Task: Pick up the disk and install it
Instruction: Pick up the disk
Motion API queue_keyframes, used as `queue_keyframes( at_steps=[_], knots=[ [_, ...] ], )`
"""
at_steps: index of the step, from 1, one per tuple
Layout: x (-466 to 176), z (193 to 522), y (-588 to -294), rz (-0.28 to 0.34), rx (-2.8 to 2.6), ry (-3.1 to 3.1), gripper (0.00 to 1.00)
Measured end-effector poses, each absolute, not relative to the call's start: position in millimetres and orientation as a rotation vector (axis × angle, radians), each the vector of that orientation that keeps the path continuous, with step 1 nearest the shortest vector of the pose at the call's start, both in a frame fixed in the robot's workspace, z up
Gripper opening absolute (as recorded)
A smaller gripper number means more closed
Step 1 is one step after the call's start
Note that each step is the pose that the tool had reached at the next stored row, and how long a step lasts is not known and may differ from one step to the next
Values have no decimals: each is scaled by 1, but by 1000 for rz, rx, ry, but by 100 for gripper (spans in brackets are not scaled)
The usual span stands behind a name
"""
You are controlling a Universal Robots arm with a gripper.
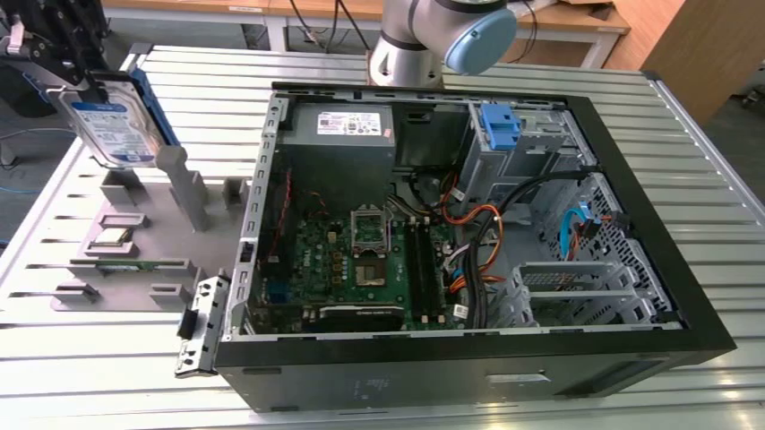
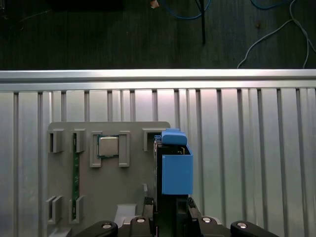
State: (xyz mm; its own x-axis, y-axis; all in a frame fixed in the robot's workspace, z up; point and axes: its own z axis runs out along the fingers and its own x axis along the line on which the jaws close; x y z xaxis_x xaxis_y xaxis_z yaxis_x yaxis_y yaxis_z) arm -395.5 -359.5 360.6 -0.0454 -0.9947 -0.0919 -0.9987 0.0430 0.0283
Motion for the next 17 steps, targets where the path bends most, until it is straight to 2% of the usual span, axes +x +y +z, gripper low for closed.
queue_keyframes(
  at_steps=[17],
  knots=[
    [-395, 372, -359, 136, -2134, 2231, 35]
  ],
)
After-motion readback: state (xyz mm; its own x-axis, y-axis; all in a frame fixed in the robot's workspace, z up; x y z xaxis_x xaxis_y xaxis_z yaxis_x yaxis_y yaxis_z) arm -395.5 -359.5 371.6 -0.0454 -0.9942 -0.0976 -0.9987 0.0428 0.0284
